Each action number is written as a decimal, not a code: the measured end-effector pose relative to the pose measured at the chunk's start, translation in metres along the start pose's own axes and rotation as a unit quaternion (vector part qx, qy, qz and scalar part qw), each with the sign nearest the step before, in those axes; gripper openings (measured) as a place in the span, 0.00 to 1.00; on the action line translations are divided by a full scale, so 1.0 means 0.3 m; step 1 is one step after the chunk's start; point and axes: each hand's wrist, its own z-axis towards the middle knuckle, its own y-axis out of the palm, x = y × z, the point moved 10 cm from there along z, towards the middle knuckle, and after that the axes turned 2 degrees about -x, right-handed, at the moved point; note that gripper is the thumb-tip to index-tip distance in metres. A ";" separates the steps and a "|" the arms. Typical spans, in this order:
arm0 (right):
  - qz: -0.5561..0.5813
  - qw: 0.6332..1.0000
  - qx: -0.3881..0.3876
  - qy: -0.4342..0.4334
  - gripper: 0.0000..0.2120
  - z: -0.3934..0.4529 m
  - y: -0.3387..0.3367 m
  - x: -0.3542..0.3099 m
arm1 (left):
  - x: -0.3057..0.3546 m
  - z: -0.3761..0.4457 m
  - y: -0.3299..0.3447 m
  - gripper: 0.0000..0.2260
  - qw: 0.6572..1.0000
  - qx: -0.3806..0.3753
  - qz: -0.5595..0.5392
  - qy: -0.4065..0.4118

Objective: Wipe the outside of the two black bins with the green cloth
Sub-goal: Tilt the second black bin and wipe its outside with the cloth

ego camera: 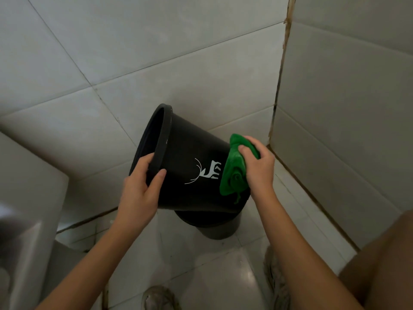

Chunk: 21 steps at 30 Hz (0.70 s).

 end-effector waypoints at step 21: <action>0.043 0.998 -0.046 0.015 0.09 -0.133 0.127 -0.026 | 0.113 -0.076 -0.384 0.15 0.919 0.054 0.335 0.201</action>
